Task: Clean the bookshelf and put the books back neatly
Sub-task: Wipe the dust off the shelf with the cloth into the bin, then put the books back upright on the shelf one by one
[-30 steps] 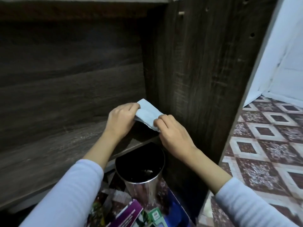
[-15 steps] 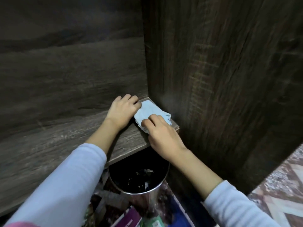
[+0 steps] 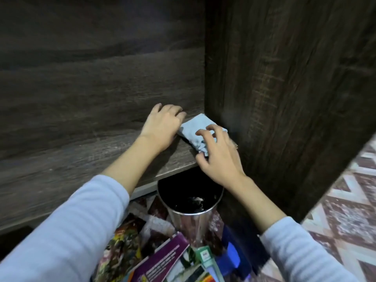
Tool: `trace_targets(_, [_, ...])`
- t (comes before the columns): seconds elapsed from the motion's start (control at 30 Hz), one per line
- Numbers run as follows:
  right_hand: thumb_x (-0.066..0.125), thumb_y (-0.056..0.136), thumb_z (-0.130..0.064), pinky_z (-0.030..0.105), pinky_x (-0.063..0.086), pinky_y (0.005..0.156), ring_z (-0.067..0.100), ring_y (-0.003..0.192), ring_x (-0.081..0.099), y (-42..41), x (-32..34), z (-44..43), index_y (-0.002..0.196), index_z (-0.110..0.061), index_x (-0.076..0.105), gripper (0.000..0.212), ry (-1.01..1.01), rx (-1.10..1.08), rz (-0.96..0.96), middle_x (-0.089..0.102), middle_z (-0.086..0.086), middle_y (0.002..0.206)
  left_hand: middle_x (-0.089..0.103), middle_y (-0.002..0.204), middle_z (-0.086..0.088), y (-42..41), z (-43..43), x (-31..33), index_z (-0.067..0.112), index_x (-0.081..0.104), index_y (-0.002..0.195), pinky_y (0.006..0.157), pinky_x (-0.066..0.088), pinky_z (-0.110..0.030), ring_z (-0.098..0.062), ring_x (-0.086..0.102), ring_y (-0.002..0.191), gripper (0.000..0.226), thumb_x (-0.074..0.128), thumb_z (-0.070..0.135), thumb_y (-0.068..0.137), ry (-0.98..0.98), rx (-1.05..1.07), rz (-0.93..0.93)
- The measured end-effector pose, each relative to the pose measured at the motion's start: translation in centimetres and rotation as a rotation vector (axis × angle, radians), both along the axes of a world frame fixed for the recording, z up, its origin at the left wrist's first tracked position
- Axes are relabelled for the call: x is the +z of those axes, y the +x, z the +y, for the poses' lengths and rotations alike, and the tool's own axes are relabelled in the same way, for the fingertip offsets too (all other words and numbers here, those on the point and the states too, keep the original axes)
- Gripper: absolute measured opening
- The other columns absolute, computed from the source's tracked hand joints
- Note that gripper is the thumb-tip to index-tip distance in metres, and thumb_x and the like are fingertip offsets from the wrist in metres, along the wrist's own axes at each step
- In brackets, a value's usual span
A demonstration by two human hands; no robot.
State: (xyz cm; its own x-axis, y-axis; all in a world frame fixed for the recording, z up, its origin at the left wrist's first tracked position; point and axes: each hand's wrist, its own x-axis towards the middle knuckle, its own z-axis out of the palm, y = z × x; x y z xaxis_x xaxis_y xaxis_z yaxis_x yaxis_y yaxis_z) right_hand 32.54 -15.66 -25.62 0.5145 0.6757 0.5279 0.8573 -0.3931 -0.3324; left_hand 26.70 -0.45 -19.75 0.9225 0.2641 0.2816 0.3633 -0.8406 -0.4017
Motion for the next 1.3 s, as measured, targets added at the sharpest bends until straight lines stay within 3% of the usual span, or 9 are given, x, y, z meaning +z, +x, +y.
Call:
trace_targets(0.3, [0.055, 0.08, -0.013, 0.043, 0.042, 0.087, 0.032, 0.111, 0.045, -6.1, 3.8, -2.1, 0.117, -0.01, 0.054, 0.037, 0.058, -0.014, 0.014, 0.043, 0.012, 0.13, 0.043, 0.14, -0.001, -7.1, -3.6, 3.3, 0.018, 0.044, 0.136, 0.106, 0.026, -0.035, -0.023, 0.039, 0.129, 0.054, 0.054, 0.012, 0.083, -0.074, -0.046, -0.174])
trace_targets(0.4, [0.054, 0.079, -0.012, 0.041, 0.042, 0.088, 0.034, 0.11, 0.047, -8.0, 3.3, -3.4, 0.115, -0.007, 0.056, 0.037, 0.065, -0.002, 0.034, 0.045, 0.014, 0.126, 0.052, 0.13, -0.006, -9.5, -5.1, 2.5, 0.015, 0.051, 0.13, 0.093, 0.036, -0.038, -0.028, 0.049, 0.118, 0.047, 0.054, 0.013, 0.083, -0.106, -0.085, -0.254])
trace_targets(0.53, [0.056, 0.08, -0.011, 0.041, 0.042, 0.089, 0.035, 0.109, 0.049, -10.0, 1.5, -4.6, 0.111, -0.002, 0.057, 0.032, 0.087, -0.004, 0.091, 0.048, 0.017, 0.118, 0.068, 0.095, -0.009, -12.6, -6.8, 0.2, 0.01, 0.065, 0.106, 0.068, 0.048, -0.036, -0.031, 0.065, 0.085, 0.032, 0.05, 0.023, 0.08, -0.128, -0.213, -0.44])
trace_targets(0.67, [0.048, 0.081, -0.017, 0.042, 0.046, 0.081, 0.032, 0.097, 0.055, -11.6, -2.1, -5.3, 0.099, -0.004, 0.059, 0.025, 0.134, 0.023, 0.185, 0.053, 0.014, 0.103, 0.071, 0.082, -0.003, -15.4, -7.8, -4.4, 0.014, 0.066, 0.095, 0.054, 0.052, -0.033, -0.028, 0.067, 0.07, 0.031, 0.043, 0.032, 0.084, -0.34, -0.173, -0.523])
trace_targets(0.8, [0.036, 0.081, -0.031, 0.037, 0.046, 0.076, 0.028, 0.09, 0.059, -12.7, -8.1, -6.1, 0.095, -0.006, 0.061, 0.038, 0.053, 0.074, 0.287, 0.055, 0.01, 0.098, 0.07, 0.091, -0.006, -17.9, -8.1, -10.7, 0.015, 0.064, 0.105, 0.06, 0.05, -0.035, -0.032, 0.067, 0.078, 0.023, 0.05, 0.029, 0.092, -0.538, 0.058, -0.424])
trace_targets(0.97, [0.032, 0.083, -0.042, 0.035, 0.042, 0.081, 0.028, 0.105, 0.051, -12.8, -15.8, -6.6, 0.11, -0.005, 0.055, 0.051, -0.267, 0.005, 0.501, 0.048, 0.01, 0.114, 0.064, 0.107, -0.003, -19.8, -6.7, -19.8, 0.02, 0.055, 0.114, 0.066, 0.046, -0.029, -0.024, 0.062, 0.093, 0.026, 0.043, 0.035, 0.096, -0.777, 0.421, -0.203])
trace_targets(1.07, [0.046, 0.093, -0.034, 0.033, 0.037, 0.094, 0.027, 0.12, 0.043, -12.1, -20.2, -6.3, 0.126, -0.007, 0.047, 0.043, -0.422, -0.062, 0.601, 0.043, 0.009, 0.129, 0.059, 0.113, -0.011, -20.8, -5.6, -24.8, 0.012, 0.052, 0.119, 0.073, 0.05, -0.031, -0.028, 0.061, 0.096, 0.036, 0.048, 0.038, 0.094, -0.926, 0.606, -0.117])
trace_targets(1.2, [0.049, 0.094, -0.041, 0.035, 0.027, 0.109, 0.032, 0.136, 0.028, -11.3, -25.3, -5.8, 0.144, -0.002, 0.025, 0.068, -0.61, -0.16, 0.76, 0.026, 0.017, 0.149, 0.049, 0.129, -0.019, -22.8, -4.2, -30.5, 0.006, 0.046, 0.13, 0.086, 0.049, -0.036, -0.037, 0.054, 0.112, 0.058, 0.049, 0.049, 0.09, -1.114, 0.924, -0.098])
trace_targets(1.3, [0.052, 0.091, -0.047, 0.038, 0.032, 0.109, 0.033, 0.134, 0.032, -10.9, -28.1, -5.7, 0.143, -0.002, 0.028, 0.073, -0.645, -0.21, 0.909, 0.032, 0.018, 0.147, 0.051, 0.128, -0.021, -23.9, -3.7, -33.2, 0.001, 0.043, 0.131, 0.087, 0.051, -0.041, -0.038, 0.055, 0.109, 0.073, 0.046, 0.06, 0.088, -1.257, 1.085, -0.085])
